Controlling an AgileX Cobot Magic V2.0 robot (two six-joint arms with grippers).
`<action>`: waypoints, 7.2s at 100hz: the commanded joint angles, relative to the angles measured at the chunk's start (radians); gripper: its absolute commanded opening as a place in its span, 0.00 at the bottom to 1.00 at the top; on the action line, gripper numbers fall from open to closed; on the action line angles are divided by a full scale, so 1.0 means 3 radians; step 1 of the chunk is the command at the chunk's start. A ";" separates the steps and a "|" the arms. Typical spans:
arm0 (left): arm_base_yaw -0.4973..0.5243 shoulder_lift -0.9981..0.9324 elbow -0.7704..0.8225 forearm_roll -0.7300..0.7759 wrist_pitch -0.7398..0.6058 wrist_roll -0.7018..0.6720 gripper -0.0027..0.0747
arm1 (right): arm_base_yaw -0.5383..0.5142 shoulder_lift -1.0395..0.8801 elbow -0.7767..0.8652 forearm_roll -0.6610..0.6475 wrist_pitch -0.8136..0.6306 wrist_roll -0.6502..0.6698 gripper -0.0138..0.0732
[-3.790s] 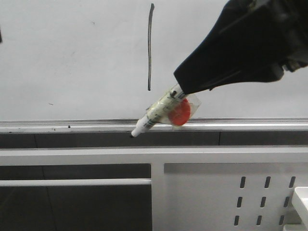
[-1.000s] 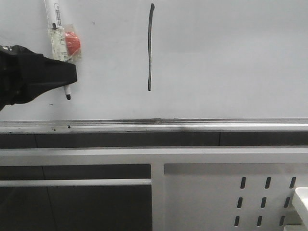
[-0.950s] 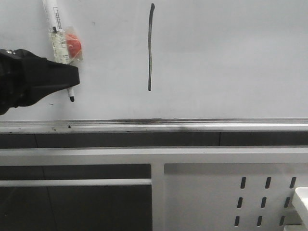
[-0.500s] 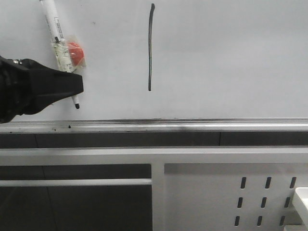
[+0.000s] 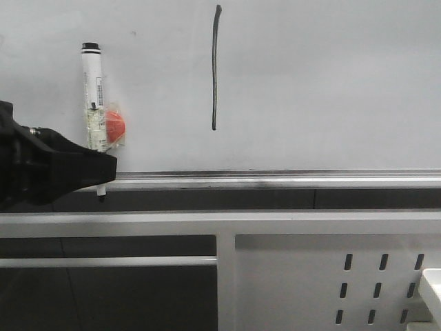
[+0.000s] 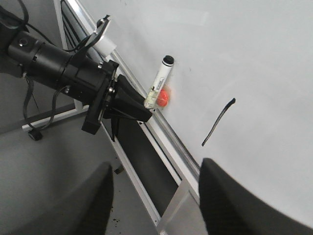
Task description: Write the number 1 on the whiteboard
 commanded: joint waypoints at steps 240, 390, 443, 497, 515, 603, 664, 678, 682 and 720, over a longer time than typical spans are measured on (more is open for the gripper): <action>-0.0006 -0.0662 0.1232 0.0080 -0.2201 0.0080 0.01 | -0.0028 -0.1265 0.1002 0.0006 -0.0456 0.0095 0.10; 0.0001 -0.2645 -0.0060 0.3310 0.0085 -0.2368 0.01 | -0.0028 -0.2285 0.2689 0.0212 -0.1170 0.0096 0.09; 0.0604 -0.4487 0.0098 0.2958 0.1871 -0.2389 0.01 | -0.0028 -0.2285 0.2689 0.0212 -0.1170 0.0096 0.09; 0.1026 -0.4973 0.0605 0.0825 0.1718 -0.1314 0.01 | -0.0028 -0.2285 0.2689 0.0212 -0.1164 0.0096 0.09; 0.1026 -0.4973 0.0611 -0.1212 0.1684 0.1090 0.01 | -0.0028 -0.2285 0.2689 0.0212 -0.1164 0.0096 0.09; 0.1558 -0.4985 0.1242 -0.1369 0.3017 0.1772 0.01 | -0.0028 -0.2285 0.2689 0.0212 -0.1164 0.0096 0.09; 0.1558 -0.4985 0.1242 -0.1342 0.3268 0.1772 0.01 | -0.0028 -0.2285 0.2689 0.0212 -0.1164 0.0096 0.09; 0.1558 -0.4985 0.1242 -0.1342 0.3268 0.1772 0.01 | -0.0028 -0.2285 0.2689 0.0212 -0.1164 0.0096 0.09; 0.1558 -0.4985 0.1242 -0.1342 0.3268 0.1772 0.01 | -0.0028 -0.2285 0.2689 0.0212 -0.1164 0.0096 0.09; 0.1558 -0.4985 0.1242 -0.1342 0.3262 0.1772 0.01 | -0.0317 -0.2313 0.3292 0.0158 -0.2109 0.0105 0.09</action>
